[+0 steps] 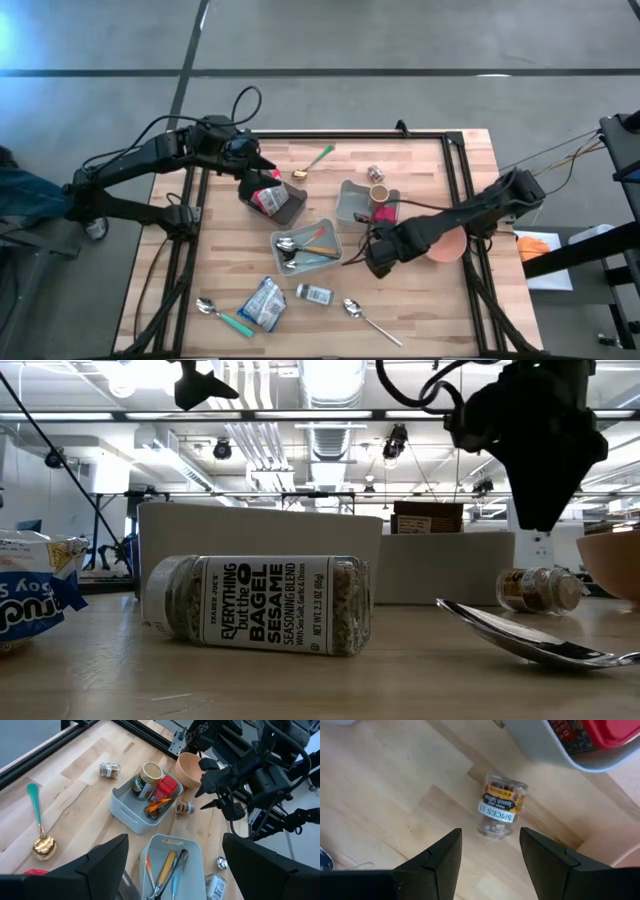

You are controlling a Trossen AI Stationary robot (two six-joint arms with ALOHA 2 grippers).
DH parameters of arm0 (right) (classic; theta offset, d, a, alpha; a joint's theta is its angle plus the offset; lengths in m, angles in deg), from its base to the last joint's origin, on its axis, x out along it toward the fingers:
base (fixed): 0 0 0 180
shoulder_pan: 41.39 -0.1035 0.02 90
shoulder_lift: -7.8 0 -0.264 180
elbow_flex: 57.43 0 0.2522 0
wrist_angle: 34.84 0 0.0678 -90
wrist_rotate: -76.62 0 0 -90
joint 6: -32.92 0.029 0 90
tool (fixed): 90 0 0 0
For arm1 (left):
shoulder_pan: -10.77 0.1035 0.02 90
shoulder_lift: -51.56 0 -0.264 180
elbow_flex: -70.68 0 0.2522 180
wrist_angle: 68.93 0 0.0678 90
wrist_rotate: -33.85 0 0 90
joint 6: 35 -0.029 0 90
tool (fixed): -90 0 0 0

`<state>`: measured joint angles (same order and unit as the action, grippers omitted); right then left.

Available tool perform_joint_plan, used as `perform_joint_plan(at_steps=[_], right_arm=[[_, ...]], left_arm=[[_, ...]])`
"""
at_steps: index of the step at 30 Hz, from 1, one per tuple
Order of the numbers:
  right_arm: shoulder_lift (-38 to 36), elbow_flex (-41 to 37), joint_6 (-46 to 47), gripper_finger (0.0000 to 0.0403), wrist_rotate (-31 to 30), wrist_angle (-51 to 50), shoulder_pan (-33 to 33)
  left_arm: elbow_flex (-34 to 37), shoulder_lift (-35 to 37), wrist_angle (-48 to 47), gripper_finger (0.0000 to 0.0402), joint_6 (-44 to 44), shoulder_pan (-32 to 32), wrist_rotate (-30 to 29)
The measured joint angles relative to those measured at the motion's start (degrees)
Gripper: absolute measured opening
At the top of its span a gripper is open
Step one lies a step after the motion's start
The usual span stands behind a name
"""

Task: Pick & Place Food Item
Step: Put the bottom brown seasoning bottle into the top gray bin

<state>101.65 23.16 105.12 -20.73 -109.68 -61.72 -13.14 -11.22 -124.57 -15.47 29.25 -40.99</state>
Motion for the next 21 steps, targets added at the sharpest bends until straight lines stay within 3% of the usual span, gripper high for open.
perform_joint_plan(at_steps=[7,13,21], right_arm=[[-3.0,-5.6,-0.4,0.0199,3.4,5.6,0.5],[-5.0,-7.6,-0.3,0.0199,2.7,12.3,-0.2],[-5.7,-3.4,-3.6,0.0198,-2.3,12.0,-0.7]], left_arm=[[0.0,0.0,-0.4,0.0329,0.2,0.0,3.7],[0.2,0.0,-5.6,0.0329,2.8,-0.2,12.2],[8.4,0.1,-11.1,0.0329,11.9,-9.2,13.0]])
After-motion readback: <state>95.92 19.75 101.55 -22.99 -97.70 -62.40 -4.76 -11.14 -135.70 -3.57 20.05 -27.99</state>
